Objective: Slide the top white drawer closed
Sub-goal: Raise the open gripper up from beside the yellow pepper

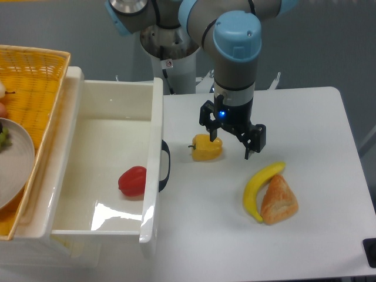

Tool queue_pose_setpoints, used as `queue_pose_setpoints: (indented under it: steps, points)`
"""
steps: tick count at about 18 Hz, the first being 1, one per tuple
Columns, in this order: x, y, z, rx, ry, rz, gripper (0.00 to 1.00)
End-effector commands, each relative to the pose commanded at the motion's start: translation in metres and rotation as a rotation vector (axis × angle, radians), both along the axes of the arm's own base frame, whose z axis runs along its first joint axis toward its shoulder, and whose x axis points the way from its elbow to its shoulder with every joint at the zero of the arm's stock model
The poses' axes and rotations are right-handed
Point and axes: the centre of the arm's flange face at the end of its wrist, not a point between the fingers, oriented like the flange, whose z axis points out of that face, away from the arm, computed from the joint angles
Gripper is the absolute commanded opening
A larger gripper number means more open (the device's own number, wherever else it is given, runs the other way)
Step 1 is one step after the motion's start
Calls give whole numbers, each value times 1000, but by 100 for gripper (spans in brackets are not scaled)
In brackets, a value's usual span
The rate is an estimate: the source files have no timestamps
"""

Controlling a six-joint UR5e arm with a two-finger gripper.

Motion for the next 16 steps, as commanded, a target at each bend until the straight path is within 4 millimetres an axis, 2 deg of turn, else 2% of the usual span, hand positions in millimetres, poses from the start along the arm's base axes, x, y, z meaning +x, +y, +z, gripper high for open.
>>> queue_pose_setpoints:
  steps: [5,7,9,12,16]
  points:
    - [-1,0,-8,-7,-14,-1,100]
    - [0,-1,-22,-21,-34,0,100]
    - [-4,0,-27,-25,-41,12,100]
    - [-5,-1,-50,-41,-81,75,100]
    - [-3,-3,-58,-45,-101,127,100]
